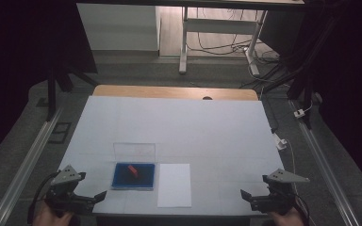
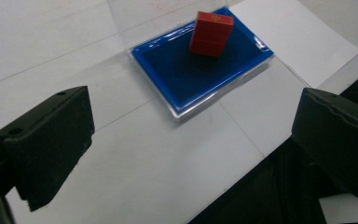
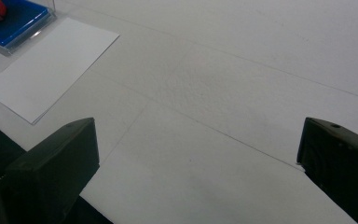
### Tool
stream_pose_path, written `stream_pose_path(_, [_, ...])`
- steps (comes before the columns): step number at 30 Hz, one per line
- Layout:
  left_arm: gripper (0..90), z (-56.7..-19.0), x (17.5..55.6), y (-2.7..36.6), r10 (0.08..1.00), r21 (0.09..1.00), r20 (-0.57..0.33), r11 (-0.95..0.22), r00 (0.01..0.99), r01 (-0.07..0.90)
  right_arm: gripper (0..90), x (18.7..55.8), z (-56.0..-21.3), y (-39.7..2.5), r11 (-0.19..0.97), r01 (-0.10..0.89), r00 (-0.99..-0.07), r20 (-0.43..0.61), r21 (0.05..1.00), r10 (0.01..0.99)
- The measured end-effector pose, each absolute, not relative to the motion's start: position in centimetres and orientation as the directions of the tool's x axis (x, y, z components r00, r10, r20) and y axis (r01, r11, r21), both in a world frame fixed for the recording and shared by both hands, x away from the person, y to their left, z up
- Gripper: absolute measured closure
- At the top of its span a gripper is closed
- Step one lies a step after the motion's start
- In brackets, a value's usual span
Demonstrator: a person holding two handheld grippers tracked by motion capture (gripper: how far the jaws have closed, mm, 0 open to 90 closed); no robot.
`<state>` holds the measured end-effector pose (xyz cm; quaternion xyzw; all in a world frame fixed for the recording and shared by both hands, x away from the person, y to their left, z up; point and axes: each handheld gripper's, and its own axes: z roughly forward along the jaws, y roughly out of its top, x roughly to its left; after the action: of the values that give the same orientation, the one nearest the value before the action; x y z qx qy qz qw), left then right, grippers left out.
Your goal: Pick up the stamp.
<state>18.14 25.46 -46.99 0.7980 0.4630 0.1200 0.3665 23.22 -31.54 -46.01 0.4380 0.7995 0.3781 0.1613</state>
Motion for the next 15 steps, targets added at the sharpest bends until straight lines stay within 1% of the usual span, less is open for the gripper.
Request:
stream_pose_path(6, [0.0,-46.9,18.6,24.8,0.809,0.702,-0.142,-0.324,0.57,0.635,0.0,23.2,-46.0,-31.5,0.34,0.578,-0.569,0.068,0.742,0.82])
stream_pose_path(11, [0.0,-47.2,19.2,24.4,0.782,0.723,-0.148,-0.331,0.605,0.606,0.0,23.2,-46.0,-31.5,0.342,0.576,-0.573,0.068,0.743,0.817])
stream_pose_path(15, [0.0,-47.3,19.7,23.9,0.776,0.74,-0.145,-0.327,0.614,0.588,0.0,23.2,-46.0,-31.4,0.341,0.576,-0.574,0.07,0.743,0.816])
